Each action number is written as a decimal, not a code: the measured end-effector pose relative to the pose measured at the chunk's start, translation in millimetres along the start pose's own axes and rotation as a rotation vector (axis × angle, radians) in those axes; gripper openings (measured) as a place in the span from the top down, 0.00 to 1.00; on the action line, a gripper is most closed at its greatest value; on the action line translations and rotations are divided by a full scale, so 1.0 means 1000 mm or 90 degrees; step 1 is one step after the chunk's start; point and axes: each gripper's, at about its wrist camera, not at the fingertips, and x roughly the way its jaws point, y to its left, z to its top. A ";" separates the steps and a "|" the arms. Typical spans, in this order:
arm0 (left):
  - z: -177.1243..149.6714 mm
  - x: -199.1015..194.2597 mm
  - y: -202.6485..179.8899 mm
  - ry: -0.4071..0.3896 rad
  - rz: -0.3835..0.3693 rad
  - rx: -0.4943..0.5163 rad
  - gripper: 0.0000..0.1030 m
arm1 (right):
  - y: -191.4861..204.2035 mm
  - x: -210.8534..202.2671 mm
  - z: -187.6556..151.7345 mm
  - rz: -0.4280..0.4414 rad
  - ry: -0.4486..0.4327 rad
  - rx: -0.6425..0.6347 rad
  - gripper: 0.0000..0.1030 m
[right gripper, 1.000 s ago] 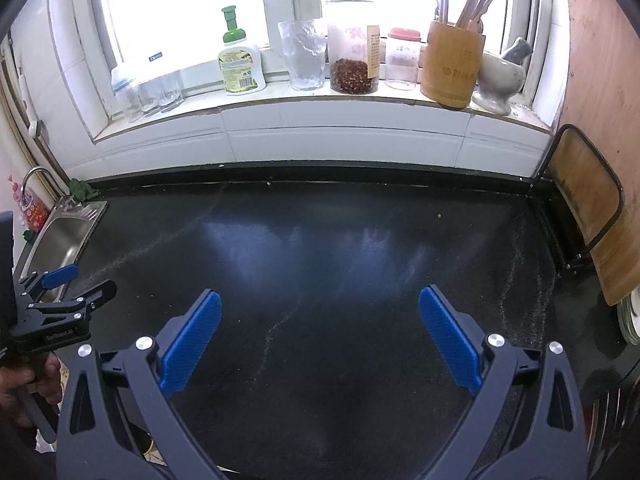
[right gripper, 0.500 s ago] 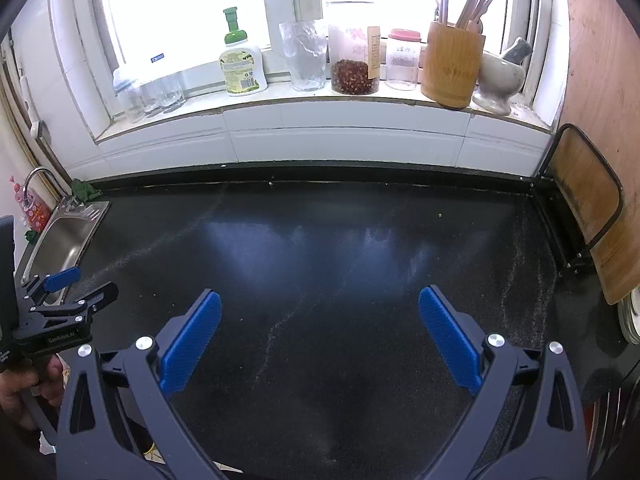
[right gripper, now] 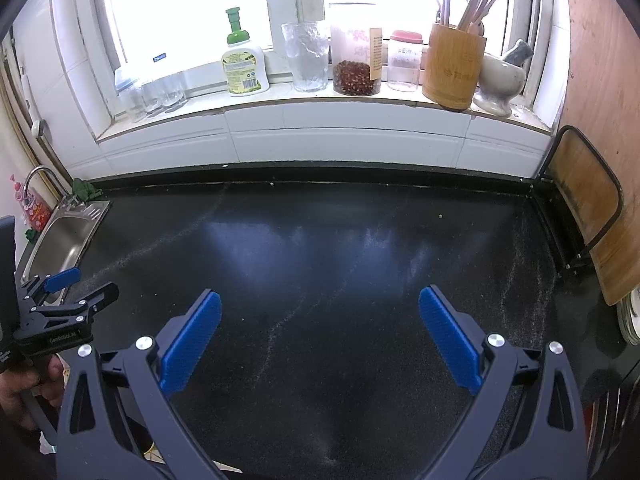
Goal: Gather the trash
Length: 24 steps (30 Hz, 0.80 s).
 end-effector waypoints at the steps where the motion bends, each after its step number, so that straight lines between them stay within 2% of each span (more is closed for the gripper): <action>1: 0.000 0.000 0.000 0.000 0.000 -0.001 0.07 | 0.000 0.000 0.000 0.000 0.000 0.001 0.07; 24: 0.000 0.003 0.001 0.006 0.002 0.002 0.07 | -0.003 0.006 0.003 0.003 0.006 0.000 0.07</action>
